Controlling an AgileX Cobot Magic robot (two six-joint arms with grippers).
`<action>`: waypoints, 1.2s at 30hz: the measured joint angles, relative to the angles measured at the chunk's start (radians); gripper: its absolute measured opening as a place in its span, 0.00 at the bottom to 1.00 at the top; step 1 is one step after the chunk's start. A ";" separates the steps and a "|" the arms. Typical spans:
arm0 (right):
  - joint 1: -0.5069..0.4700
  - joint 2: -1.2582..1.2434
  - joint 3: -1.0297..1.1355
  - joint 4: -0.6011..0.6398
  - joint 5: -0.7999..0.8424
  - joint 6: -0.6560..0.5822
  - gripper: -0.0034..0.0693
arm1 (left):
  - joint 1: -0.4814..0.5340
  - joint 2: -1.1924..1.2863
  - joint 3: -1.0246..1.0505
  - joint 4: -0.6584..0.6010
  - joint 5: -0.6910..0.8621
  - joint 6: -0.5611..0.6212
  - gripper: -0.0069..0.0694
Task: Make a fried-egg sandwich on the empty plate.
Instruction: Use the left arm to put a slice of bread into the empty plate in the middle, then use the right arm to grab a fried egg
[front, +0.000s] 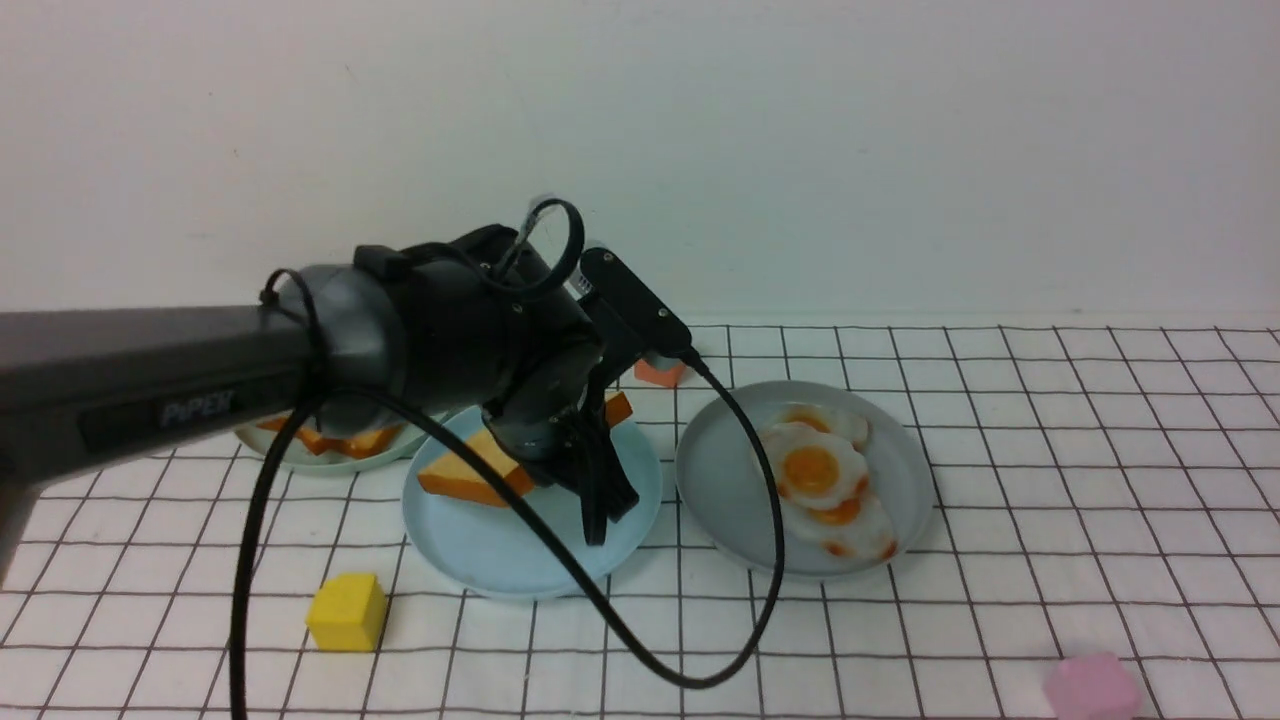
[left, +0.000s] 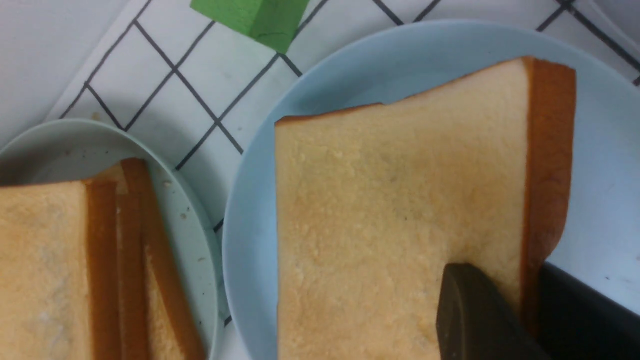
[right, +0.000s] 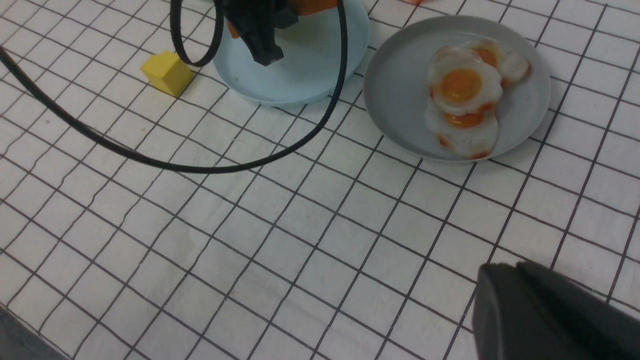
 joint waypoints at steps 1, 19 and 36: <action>0.000 0.000 0.000 0.001 0.000 0.000 0.11 | 0.000 0.008 0.000 0.000 -0.002 -0.001 0.25; 0.000 0.040 -0.004 0.006 -0.006 0.023 0.15 | -0.033 -0.085 -0.008 -0.104 0.116 -0.135 0.73; 0.014 0.754 -0.294 -0.012 -0.138 -0.030 0.23 | -0.206 -1.056 0.387 -0.174 0.121 -0.343 0.07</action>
